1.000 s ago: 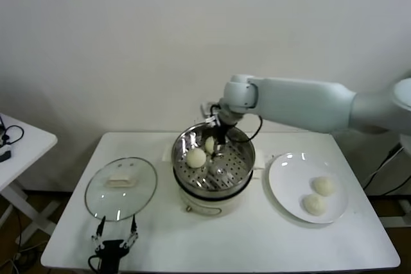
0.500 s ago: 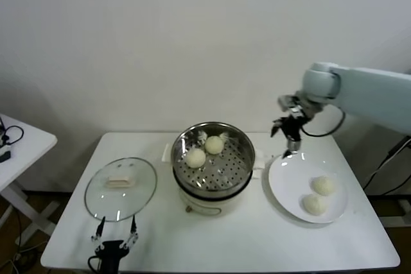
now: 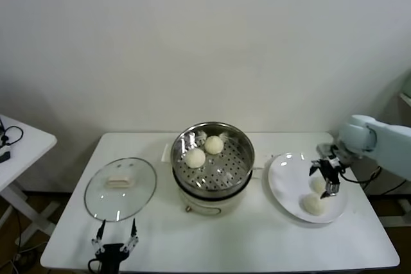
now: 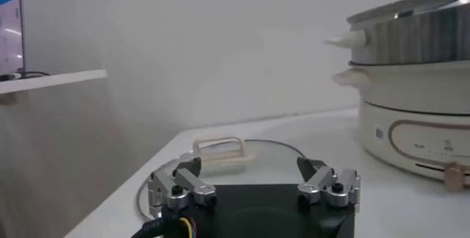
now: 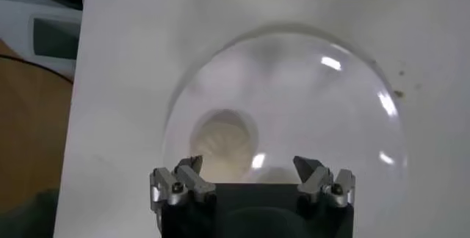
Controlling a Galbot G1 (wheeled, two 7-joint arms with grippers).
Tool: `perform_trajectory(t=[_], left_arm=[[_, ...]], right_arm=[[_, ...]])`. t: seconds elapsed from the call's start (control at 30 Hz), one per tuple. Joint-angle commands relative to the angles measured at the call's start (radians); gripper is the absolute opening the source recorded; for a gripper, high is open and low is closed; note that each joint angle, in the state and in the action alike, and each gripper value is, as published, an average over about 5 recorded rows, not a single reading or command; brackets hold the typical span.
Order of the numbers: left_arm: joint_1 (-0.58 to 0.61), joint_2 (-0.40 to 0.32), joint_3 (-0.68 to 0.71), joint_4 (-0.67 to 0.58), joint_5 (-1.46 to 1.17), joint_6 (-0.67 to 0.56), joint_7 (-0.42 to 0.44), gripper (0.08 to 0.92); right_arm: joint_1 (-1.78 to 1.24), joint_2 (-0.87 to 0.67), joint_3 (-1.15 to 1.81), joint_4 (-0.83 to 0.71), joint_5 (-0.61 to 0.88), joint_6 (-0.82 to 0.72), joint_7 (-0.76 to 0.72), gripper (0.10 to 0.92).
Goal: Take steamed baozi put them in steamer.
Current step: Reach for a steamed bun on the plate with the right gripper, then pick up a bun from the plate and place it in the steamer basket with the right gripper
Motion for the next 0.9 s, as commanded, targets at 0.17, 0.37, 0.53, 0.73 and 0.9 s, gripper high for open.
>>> perform_trajectory(t=[0.17, 0.37, 0.53, 0.73, 0.9], left_arm=[[0.003, -0.016, 0.001, 0.006, 0.009, 0.000, 0.000, 0.823], [-0.001, -0.014, 0.000, 0.008, 0.008, 0.000, -0.001, 0.823], [-0.001, -0.012, -0.002, 0.011, 0.005, -0.002, -0.002, 0.823], [-0.004, -0.011, -0.003, 0.014, 0.004, -0.004, -0.006, 0.823], [-0.003, -0.012, -0.003, 0.013, 0.003, -0.006, -0.007, 0.823]], right_arm=[[-0.243, -0.026, 0.198, -0.016, -0.091, -0.017, 0.030, 0.823], [-0.266, -0.013, 0.223, -0.017, -0.095, -0.034, 0.042, 0.823], [-0.264, -0.013, 0.227, -0.013, -0.099, -0.037, 0.040, 0.802], [-0.246, -0.020, 0.225, 0.007, -0.108, -0.033, 0.035, 0.659], [-0.125, -0.042, 0.142, 0.067, -0.093, -0.012, 0.016, 0.613]])
